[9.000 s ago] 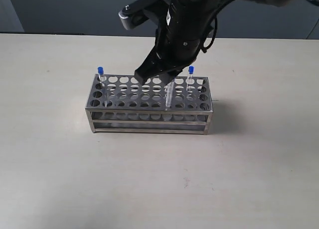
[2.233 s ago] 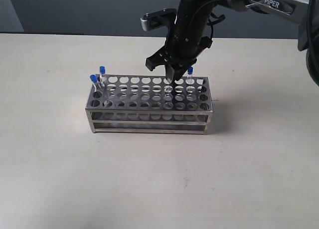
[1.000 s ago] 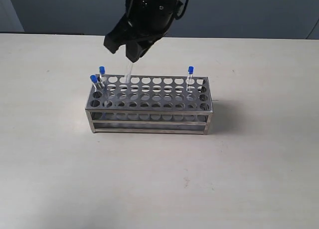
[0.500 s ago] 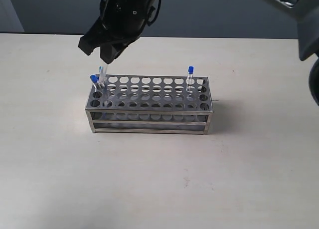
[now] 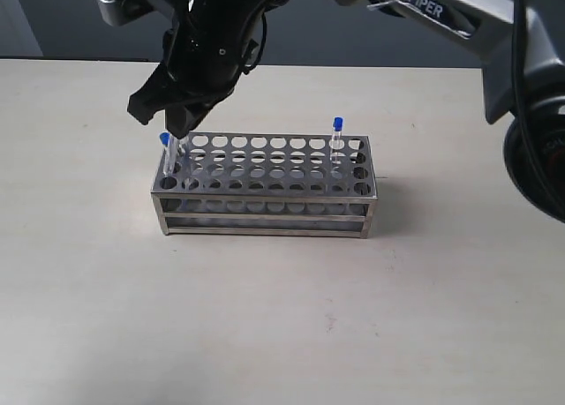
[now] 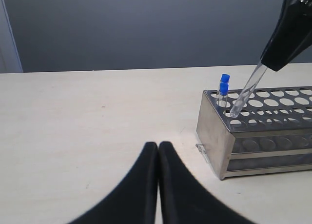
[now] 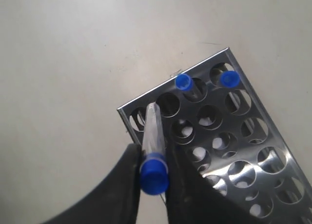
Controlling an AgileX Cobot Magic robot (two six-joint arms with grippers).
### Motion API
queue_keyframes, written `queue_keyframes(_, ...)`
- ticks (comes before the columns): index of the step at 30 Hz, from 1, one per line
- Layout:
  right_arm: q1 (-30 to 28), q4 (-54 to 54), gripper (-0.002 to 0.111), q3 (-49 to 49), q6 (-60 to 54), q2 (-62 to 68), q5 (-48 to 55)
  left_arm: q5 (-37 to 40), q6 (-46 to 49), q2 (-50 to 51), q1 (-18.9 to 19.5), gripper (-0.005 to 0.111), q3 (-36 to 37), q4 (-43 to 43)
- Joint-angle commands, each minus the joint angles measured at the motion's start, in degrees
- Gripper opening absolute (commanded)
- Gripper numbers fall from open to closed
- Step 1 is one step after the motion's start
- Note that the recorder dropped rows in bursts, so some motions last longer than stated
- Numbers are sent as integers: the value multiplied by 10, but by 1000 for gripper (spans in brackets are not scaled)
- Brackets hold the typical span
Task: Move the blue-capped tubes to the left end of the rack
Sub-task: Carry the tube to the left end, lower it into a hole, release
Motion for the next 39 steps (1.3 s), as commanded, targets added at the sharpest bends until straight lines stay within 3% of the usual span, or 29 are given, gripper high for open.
queue_keyframes(1, 0, -1, -1, -3, -6, 15, -4, -3, 0, 2, -6, 1, -3, 1)
queue_keyframes(19, 0, -55, -1, -3, 9, -18, -4, -3, 0, 2, -6, 1, -3, 1)
queue_keyframes(39, 0, -39, -1, 19, 36, -51, -4, -3, 0, 2, -6, 1, -3, 1)
